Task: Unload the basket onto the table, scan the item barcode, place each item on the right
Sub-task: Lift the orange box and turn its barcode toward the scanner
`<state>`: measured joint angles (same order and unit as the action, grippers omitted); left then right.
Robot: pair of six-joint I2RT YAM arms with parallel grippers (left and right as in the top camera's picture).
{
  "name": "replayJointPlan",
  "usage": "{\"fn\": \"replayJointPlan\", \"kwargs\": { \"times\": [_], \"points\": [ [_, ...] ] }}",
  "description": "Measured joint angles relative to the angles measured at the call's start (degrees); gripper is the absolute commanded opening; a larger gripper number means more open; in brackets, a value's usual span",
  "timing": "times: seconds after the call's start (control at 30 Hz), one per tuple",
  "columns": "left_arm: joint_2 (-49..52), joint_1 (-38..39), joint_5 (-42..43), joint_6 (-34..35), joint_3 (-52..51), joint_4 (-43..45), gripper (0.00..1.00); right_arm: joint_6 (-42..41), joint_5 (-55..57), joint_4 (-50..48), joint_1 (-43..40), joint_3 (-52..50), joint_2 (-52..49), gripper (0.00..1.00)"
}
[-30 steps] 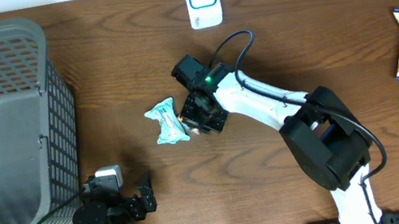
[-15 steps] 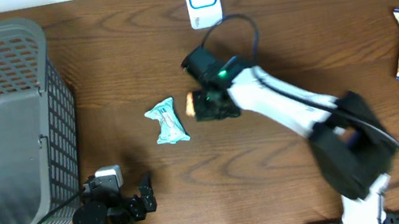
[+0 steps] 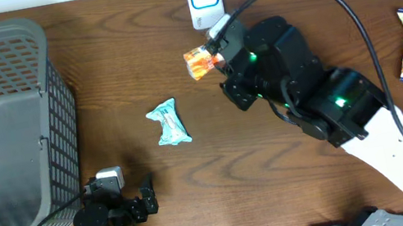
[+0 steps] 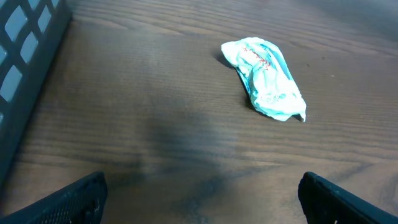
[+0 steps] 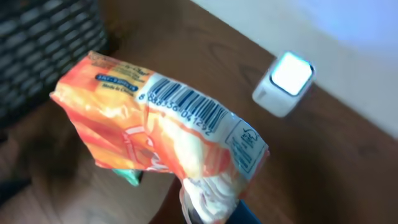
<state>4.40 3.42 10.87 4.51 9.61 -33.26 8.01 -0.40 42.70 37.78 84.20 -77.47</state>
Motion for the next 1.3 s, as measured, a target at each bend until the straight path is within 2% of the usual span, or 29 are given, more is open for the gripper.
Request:
{"fn": "replayJointPlan", "kwargs": {
  "times": [0.1, 0.27, 0.43, 0.6, 0.7, 0.87, 1.03, 1.17, 1.3],
  "points": [
    [0.0, 0.0, 0.0, 0.0, 0.0, 0.0, 0.98, 13.6, -9.2, 1.9, 0.0, 0.0, 1.5, 0.01],
    [0.0, 0.0, 0.0, 0.0, 0.0, 0.0, 0.98, 38.0, -25.6, 10.9, -0.3, 0.0, 3.6, 0.01],
    [0.0, 0.0, 0.0, 0.0, 0.0, 0.0, 0.98, 61.9, -37.8, 22.6, -3.0, -0.3, 2.6, 0.01],
    [0.0, 0.0, 0.0, 0.0, 0.0, 0.0, 0.98, 83.5, -47.7, 30.1, -5.7, -0.6, -0.3, 0.01],
    [0.0, 0.0, 0.0, 0.0, 0.0, 0.0, 0.98, 90.1, -50.8, 31.1, -7.1, -0.6, -1.6, 0.01],
    [0.0, 0.0, 0.0, 0.0, 0.0, 0.0, 0.98, 96.1, -53.9, 33.7, -9.5, -0.7, -3.2, 0.01],
    [0.0, 0.0, 0.0, 0.0, 0.0, 0.0, 0.98, 96.0, -55.1, 35.6, -9.8, -0.7, -3.3, 0.01],
    [0.0, 0.0, 0.0, 0.0, 0.0, 0.0, 0.98, 87.3, -55.7, 32.2, -9.8, -0.7, -3.3, 0.01],
    [0.0, 0.0, 0.0, 0.0, 0.0, 0.0, 0.98, 69.5, -54.9, 22.8, -9.8, -0.7, -3.3, 0.02]
  ]
}}
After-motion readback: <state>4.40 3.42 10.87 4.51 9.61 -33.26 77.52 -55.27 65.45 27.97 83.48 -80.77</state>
